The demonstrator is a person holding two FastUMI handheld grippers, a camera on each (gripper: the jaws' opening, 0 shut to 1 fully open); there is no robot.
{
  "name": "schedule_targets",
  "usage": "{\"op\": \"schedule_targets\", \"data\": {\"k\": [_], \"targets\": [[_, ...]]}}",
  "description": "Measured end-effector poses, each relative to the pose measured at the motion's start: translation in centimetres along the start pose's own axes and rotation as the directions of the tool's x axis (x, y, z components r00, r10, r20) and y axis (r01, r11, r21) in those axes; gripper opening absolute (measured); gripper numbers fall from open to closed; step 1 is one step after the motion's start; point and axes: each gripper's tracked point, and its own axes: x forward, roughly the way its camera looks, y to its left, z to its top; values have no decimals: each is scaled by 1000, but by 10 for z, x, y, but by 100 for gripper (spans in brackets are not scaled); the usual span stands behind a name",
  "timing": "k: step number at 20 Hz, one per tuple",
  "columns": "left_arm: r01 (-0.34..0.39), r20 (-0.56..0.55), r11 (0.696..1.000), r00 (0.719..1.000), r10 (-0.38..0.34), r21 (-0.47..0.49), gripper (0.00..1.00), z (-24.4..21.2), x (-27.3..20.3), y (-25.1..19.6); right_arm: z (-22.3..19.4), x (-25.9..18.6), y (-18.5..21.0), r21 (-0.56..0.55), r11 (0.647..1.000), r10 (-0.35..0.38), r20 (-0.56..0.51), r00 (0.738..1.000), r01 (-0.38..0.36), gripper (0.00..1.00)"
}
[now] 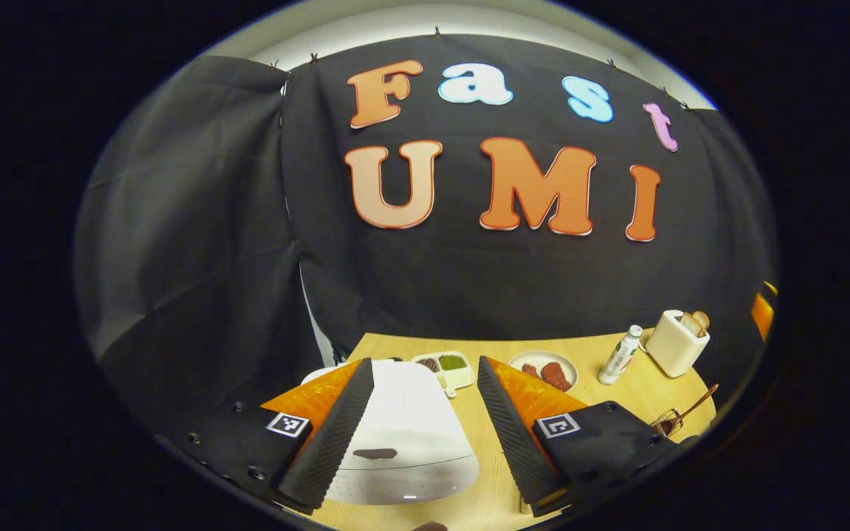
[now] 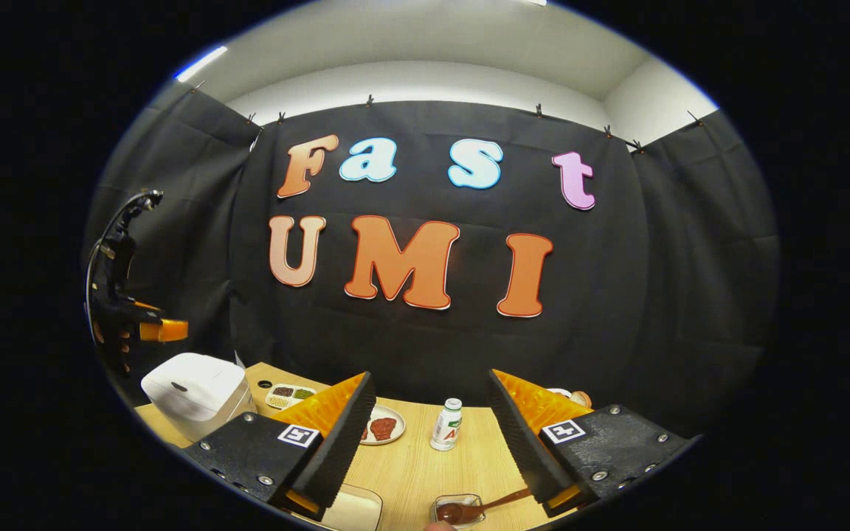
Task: Close the left gripper, press the button to open the rice cooker; take a wooden spoon from the chopstick holder with the right hand, scoop a spoonful of rice and pour it into the rice cooker, then put the wooden spoon back into the chopstick holder.
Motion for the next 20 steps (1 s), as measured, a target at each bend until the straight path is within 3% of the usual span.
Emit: {"op": "schedule_targets", "data": {"k": [5,11,17,20], "targets": [[28,145,999,989,-30,20,96,33,-23,-28,1,3,17,28,999,22,13,1000,-23,94],[64,139,998,988,-67,25,99,14,-37,-62,-3,5,25,23,1000,15,22,1000,-15,94],[56,210,998,976,-54,-4,99,15,-56,-79,-8,1,34,51,998,24,33,999,-25,94],[16,222,1000,975,-18,11,97,15,-54,-72,-6,2,35,45,999,22,51,998,-25,94]]}}
